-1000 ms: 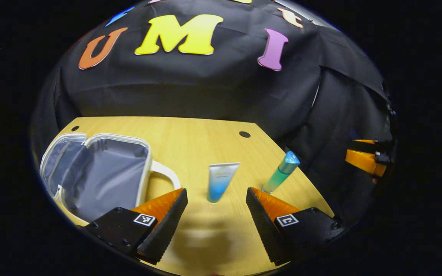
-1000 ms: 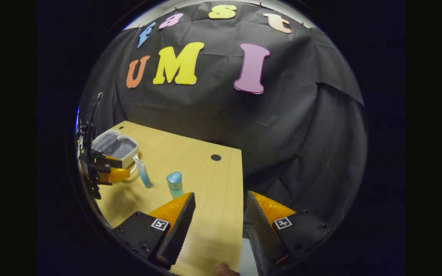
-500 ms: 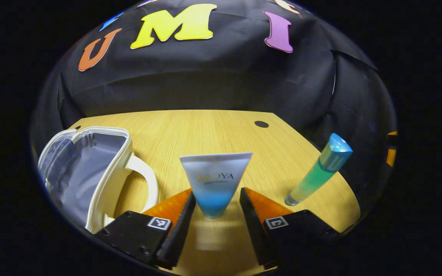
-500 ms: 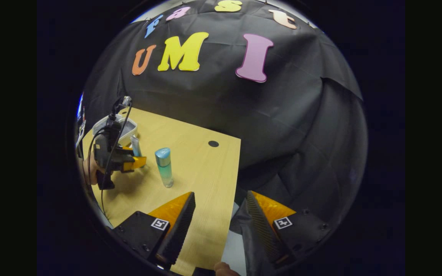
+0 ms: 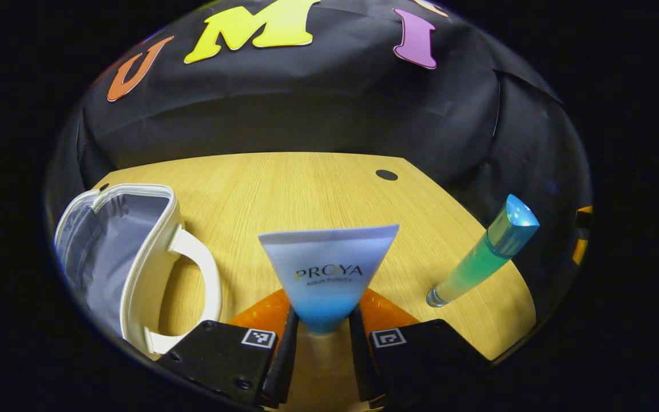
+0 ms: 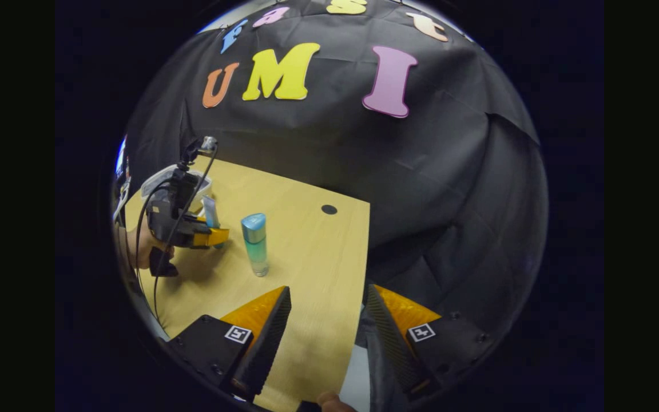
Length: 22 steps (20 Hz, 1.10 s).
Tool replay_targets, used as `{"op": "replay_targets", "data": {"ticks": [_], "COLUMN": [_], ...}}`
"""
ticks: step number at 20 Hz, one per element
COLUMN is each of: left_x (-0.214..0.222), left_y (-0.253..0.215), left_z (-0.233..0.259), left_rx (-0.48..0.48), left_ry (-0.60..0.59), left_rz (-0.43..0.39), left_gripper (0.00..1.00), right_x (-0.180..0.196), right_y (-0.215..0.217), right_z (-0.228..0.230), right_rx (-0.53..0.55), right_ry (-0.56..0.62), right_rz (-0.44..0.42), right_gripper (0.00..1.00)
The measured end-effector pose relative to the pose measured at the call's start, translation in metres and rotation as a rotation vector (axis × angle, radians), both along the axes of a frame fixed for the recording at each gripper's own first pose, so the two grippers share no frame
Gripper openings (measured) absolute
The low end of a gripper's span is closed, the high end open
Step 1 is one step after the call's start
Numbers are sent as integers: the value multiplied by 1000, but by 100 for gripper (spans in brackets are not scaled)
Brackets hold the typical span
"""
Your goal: First open the suitcase, pack the skin care products into it, and then close the suitcase.
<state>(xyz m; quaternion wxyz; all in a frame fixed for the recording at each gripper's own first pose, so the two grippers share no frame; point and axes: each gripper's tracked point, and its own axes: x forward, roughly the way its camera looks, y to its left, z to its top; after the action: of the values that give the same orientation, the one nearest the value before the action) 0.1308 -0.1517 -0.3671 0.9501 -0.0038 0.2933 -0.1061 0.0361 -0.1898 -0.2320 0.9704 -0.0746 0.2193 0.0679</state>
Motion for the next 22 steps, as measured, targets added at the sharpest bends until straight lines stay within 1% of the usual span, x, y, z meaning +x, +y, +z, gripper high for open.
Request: {"op": "replay_targets", "data": {"ticks": [2,5,9,13,17,19,20,21,22], "left_x": [-10,-32,-71,-117,-150,-160,-164,-168,-173], "left_y": [4,14,35,65,102,122,130,138,150], "left_z": [22,66,116,141,153,157,157,159,160], "left_rx": [-3,-12,-10,-20,-14,-6,-7,-6,-2], "left_ry": [-12,-33,-53,-34,-24,-24,-22,-19,-17], "left_rz": [-6,-1,16,69,126,152,167,180,193], "left_gripper": [46,46,46,46,46,46,46,46,46], "right_x": [9,30,75,110,126,134,135,138,134], "right_y": [21,61,110,137,151,152,151,150,152], "right_z": [-1,-9,-34,-59,-74,-79,-82,-83,-81], "right_rx": [25,92,119,114,123,118,115,120,128], "right_ry": [-1,19,40,53,70,72,73,71,77], "right_rz": [30,68,98,111,81,63,48,32,24], "right_gripper": [80,81,81,81,81,67,63,61,52]}}
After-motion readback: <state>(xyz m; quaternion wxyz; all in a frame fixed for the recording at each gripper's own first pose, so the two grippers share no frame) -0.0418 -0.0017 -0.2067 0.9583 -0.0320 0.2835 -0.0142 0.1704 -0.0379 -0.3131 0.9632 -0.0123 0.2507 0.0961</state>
